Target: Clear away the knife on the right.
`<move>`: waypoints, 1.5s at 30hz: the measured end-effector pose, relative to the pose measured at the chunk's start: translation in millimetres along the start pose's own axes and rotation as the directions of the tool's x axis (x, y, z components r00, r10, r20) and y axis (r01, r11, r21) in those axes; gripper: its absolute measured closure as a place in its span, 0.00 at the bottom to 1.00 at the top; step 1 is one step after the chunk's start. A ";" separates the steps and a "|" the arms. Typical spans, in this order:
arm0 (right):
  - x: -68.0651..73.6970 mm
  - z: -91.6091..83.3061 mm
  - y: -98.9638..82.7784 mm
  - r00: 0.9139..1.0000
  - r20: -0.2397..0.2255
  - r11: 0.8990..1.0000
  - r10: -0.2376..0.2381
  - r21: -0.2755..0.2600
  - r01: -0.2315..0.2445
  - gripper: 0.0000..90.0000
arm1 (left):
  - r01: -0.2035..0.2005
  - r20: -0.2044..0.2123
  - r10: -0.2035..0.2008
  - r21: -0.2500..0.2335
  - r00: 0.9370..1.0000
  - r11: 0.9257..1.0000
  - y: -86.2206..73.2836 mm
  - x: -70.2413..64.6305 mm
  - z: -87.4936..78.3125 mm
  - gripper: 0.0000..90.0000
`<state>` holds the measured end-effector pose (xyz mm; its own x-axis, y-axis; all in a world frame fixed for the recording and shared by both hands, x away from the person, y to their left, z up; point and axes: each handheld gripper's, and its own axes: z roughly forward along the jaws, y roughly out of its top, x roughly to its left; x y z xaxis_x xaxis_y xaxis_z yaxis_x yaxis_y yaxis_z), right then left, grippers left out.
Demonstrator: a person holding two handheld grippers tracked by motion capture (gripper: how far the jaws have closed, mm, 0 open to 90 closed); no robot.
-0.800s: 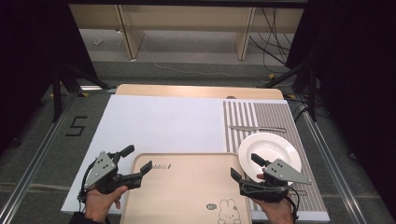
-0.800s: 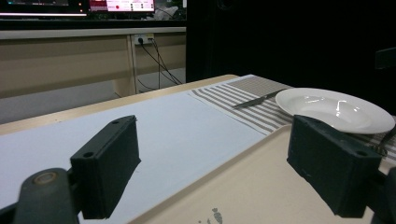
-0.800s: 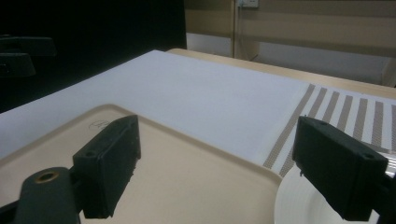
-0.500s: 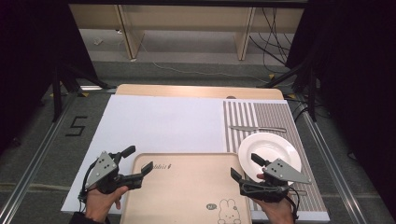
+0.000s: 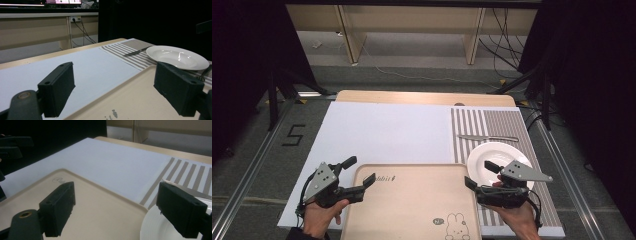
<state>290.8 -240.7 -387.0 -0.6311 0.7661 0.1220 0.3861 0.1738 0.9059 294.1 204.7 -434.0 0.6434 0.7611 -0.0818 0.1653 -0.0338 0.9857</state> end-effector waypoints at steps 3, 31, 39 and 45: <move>-7.2 -1.7 7.6 1.000 -0.011 0.999 -0.023 0.033 0.023 0.19 | 0.008 -0.004 -0.008 0.001 1.000 1.000 -0.4 0.5 -0.1 0.18; -108.2 18.2 68.4 0.994 0.054 0.964 -0.097 0.255 0.080 0.19 | -0.002 -0.002 0.002 0.013 1.000 1.000 -2.3 0.9 0.8 0.18; -135.5 39.5 75.0 0.992 0.086 0.937 -0.088 0.345 0.053 0.19 | -0.003 0.001 0.003 0.010 1.000 1.000 -2.0 0.9 1.0 0.18; -153.0 57.8 81.9 0.992 0.097 0.917 -0.081 0.398 0.036 0.21 | 0.001 0.005 -0.001 0.006 1.000 1.000 -1.9 0.5 1.0 0.18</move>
<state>457.9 -307.9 -354.9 -0.5918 0.8061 0.0078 0.5991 0.4333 0.6733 294.9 204.5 -436.1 0.6469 0.7580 -0.0833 0.1702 -0.0370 0.9847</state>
